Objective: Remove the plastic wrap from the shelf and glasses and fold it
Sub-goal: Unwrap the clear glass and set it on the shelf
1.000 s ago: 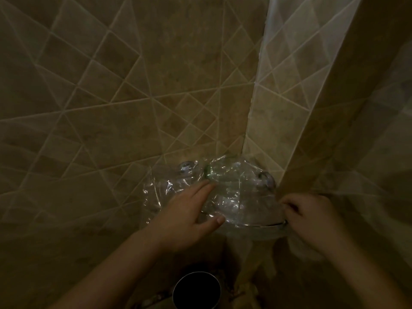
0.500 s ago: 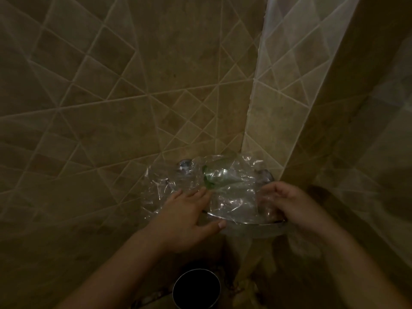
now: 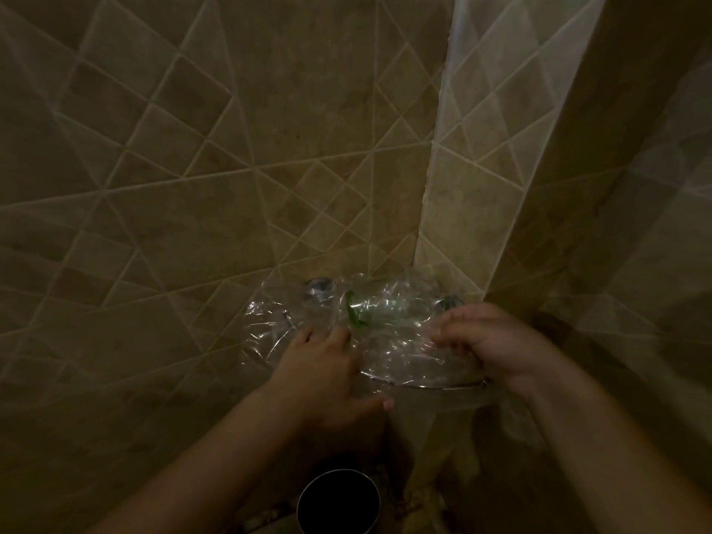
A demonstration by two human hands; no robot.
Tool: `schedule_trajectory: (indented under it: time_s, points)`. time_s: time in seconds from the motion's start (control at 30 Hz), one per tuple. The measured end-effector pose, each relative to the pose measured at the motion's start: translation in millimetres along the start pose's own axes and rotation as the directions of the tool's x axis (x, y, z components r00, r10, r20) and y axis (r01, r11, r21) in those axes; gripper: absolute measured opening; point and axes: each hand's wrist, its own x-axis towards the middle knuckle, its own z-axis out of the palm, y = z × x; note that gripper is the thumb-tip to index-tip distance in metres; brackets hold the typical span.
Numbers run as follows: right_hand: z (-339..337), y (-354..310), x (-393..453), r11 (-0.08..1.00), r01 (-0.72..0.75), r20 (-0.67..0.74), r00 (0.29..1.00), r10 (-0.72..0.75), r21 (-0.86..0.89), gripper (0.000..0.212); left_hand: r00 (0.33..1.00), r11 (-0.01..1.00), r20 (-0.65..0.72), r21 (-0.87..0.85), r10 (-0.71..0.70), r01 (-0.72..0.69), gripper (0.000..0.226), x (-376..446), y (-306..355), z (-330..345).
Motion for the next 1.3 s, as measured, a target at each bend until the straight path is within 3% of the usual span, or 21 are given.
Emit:
schedule_trajectory:
  time_s: [0.2, 0.3, 0.37, 0.5, 0.63, 0.73, 0.83, 0.97, 1.03, 1.07, 1.13, 1.2, 1.3]
  points:
    - [-11, -2, -11, 0.989, 0.135, -0.194, 0.974, -0.119, 0.069, 0.022, 0.998, 0.999, -0.057, -0.050, -0.016, 0.013, 0.088, -1, -1, 5]
    - [-19, -9, -20, 0.966, 0.259, -0.292, 0.924, -0.245, 0.007, 0.024, 0.998, 0.996, -0.060, -0.085, -0.018, 0.013, 0.092, -1, -2, 6]
    - [-24, -20, -30, 0.932, 0.356, -0.366, 0.860, -0.355, -0.066, 0.024, 0.998, 0.989, -0.053, -0.147, -0.018, 0.010, 0.099, -2, -3, 5]
    - [-27, -52, -61, 0.782, 0.531, -0.411, 0.666, -0.623, -0.326, 0.019, 0.997, 0.896, -0.071, -0.444, -0.026, -0.009, 0.097, -9, -10, -8]
    - [-12, -74, -85, 0.574, 0.576, -0.279, 0.521, -0.807, -0.582, 0.007, 0.969, 0.811, -0.210, -0.585, -0.129, -0.019, 0.090, -21, -17, -30]
    - [2, -80, -86, 0.311, 0.610, -0.003, 0.452, -0.892, -0.729, 0.022, 0.928, 0.719, -0.338, -0.683, -0.158, -0.126, 0.077, -28, -16, -48]
    - [13, -78, -79, 0.164, 0.666, 0.204, 0.439, -0.875, -0.728, 0.026, 0.900, 0.619, -0.416, -0.743, -0.129, -0.255, 0.075, -27, -9, -66]
    - [27, -76, -69, 0.061, 0.766, 0.371, 0.378, -0.848, -0.639, 0.025, 0.916, 0.322, -0.402, -0.868, -0.005, -0.379, 0.083, -16, -4, -79]
    - [28, -76, -65, 0.092, 0.782, 0.372, 0.393, -0.841, -0.616, 0.027, 0.909, 0.252, -0.418, -0.879, 0.000, -0.404, 0.079, -9, -4, -80]
    - [28, -77, -64, 0.152, 0.761, 0.328, 0.439, -0.836, -0.631, 0.029, 0.903, 0.227, -0.430, -0.881, -0.015, -0.416, 0.077, -5, -4, -79]
    - [24, -82, -62, 0.374, 0.629, 0.153, 0.622, -0.768, -0.681, 0.056, 0.885, 0.216, -0.462, -0.871, -0.059, -0.441, 0.075, 3, -3, -80]
    - [22, -95, -58, 0.580, 0.447, 0.011, 0.798, -0.602, -0.681, 0.092, 0.863, 0.253, -0.497, -0.850, -0.091, -0.462, 0.074, 15, -2, -83]
    - [12, -117, -42, 0.629, 0.346, 0.000, 0.876, -0.482, -0.696, 0.108, 0.847, 0.264, -0.518, -0.839, -0.121, -0.476, 0.072, 34, 1, -86]
